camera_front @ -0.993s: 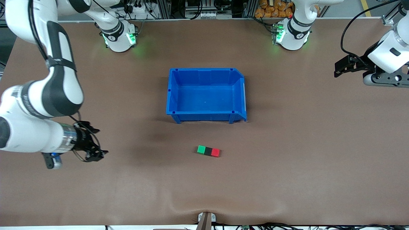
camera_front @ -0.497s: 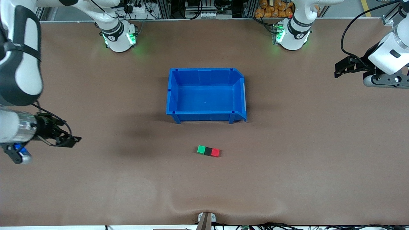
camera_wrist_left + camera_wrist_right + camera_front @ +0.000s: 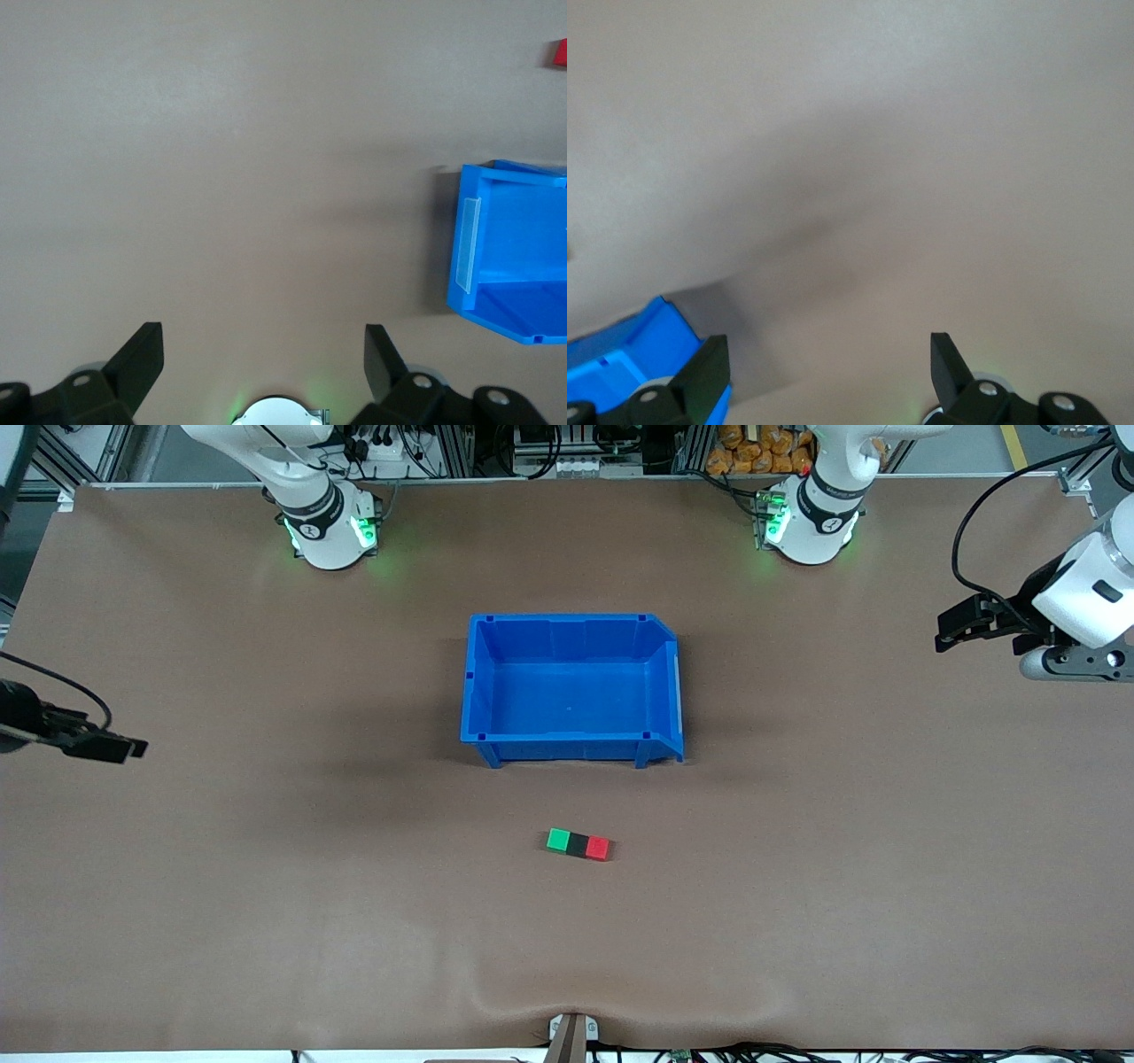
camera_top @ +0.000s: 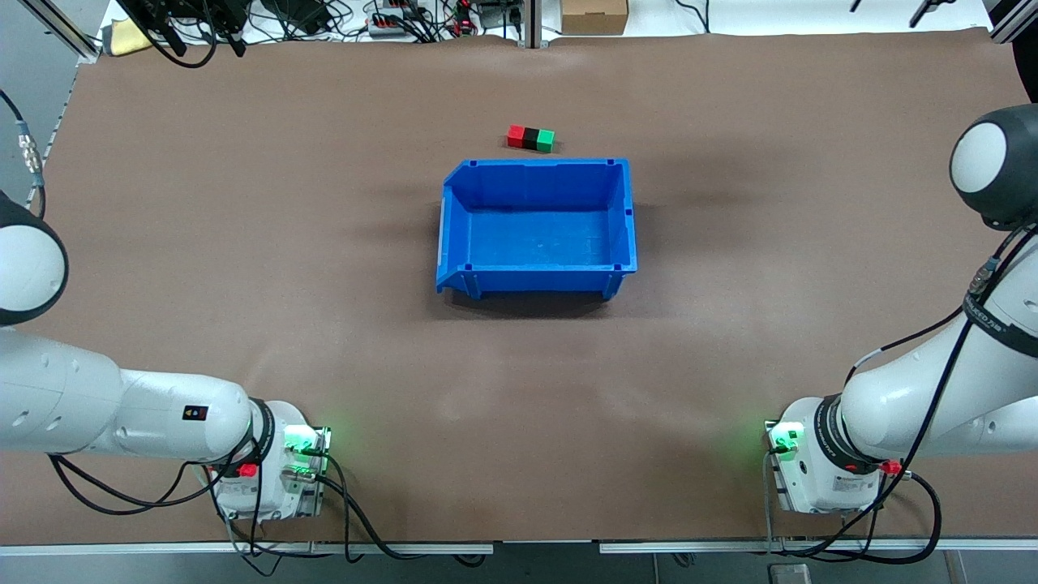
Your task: Attach green and red cubes to black cube
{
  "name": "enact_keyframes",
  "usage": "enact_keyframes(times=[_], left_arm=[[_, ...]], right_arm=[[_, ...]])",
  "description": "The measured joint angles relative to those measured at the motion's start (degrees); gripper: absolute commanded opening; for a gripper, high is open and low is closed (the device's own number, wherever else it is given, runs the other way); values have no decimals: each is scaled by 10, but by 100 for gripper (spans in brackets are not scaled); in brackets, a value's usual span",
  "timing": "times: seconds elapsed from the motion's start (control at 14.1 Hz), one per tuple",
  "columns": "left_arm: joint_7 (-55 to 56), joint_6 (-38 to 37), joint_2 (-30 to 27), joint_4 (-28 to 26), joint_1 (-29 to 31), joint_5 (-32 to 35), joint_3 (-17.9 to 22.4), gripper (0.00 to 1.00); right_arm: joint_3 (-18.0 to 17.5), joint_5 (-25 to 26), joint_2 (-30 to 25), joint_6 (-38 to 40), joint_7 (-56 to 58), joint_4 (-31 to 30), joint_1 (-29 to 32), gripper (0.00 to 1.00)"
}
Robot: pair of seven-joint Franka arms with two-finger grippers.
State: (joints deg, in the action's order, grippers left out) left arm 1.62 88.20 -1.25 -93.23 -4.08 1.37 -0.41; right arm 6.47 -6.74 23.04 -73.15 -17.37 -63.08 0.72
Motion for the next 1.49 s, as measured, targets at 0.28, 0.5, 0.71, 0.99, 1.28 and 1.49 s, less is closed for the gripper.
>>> enact_keyframes(times=[0.28,0.5,0.71,0.99,1.28,1.49], left_arm=[[0,1,0,1,1,0,0,100],[-1,1,-1,2,19,0,1,100],[-27,1,-2,3,45,0,1,100],[-50,1,-9,4,61,0,1,100],[-50,1,-10,4,61,0,-5,100],[-50,1,-10,4,61,0,-5,100]], right_arm=[[3,2,-57,-11,18,-48,-1,100],[-1,24,-120,-14,21,-95,-8,100],[-3,28,-169,-17,35,-134,-9,100],[-3,33,-204,-24,72,-161,-9,100],[-3,34,-228,-35,78,-183,-9,100],[-6,48,-252,-48,79,-210,-9,100]])
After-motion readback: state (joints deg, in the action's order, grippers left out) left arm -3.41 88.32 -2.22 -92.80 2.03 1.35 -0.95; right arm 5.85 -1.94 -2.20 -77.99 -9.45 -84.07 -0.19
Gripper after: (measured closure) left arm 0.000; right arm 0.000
